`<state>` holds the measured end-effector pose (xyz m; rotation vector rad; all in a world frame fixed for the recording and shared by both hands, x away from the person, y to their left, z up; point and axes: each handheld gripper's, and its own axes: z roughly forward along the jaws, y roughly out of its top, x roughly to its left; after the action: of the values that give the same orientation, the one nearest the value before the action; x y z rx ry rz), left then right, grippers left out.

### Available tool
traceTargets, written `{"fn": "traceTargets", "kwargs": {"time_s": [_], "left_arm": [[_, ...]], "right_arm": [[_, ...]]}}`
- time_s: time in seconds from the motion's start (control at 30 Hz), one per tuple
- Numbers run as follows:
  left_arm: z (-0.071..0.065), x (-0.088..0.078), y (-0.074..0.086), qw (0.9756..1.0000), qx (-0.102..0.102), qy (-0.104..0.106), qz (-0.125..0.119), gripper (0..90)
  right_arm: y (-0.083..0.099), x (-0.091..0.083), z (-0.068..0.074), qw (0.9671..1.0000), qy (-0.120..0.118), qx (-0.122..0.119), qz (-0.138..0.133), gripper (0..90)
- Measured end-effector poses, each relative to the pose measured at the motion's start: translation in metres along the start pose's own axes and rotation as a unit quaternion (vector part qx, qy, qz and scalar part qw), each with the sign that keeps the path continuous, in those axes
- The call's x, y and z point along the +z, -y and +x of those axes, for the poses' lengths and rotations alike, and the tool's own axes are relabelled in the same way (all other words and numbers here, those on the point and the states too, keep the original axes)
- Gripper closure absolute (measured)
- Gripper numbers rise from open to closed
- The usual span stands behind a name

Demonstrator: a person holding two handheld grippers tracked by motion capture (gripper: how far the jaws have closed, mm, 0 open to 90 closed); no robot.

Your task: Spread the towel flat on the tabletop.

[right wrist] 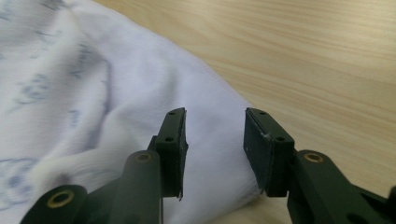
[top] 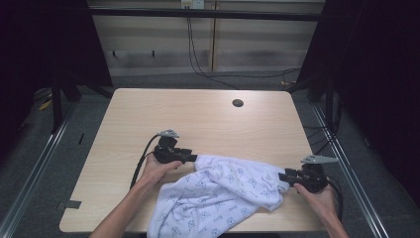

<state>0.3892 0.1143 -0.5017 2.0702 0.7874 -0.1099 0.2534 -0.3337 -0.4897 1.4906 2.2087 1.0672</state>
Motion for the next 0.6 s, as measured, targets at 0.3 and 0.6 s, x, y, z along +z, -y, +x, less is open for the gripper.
{"fn": "traceTargets", "kwargs": {"time_s": [0.3, 0.6], "left_arm": [[-0.015, 0.014, 0.000, 0.9981, 0.048, -0.025, 0.029, 63.3], [-0.029, -0.003, 0.016, 0.9954, 0.070, 0.020, 0.062, 90.0]], "right_arm": [[0.009, 0.002, -0.002, 0.9992, 0.036, -0.012, 0.015, 54.4], [0.011, 0.004, 0.011, 0.9992, 0.005, -0.032, 0.022, 85.9]]}}
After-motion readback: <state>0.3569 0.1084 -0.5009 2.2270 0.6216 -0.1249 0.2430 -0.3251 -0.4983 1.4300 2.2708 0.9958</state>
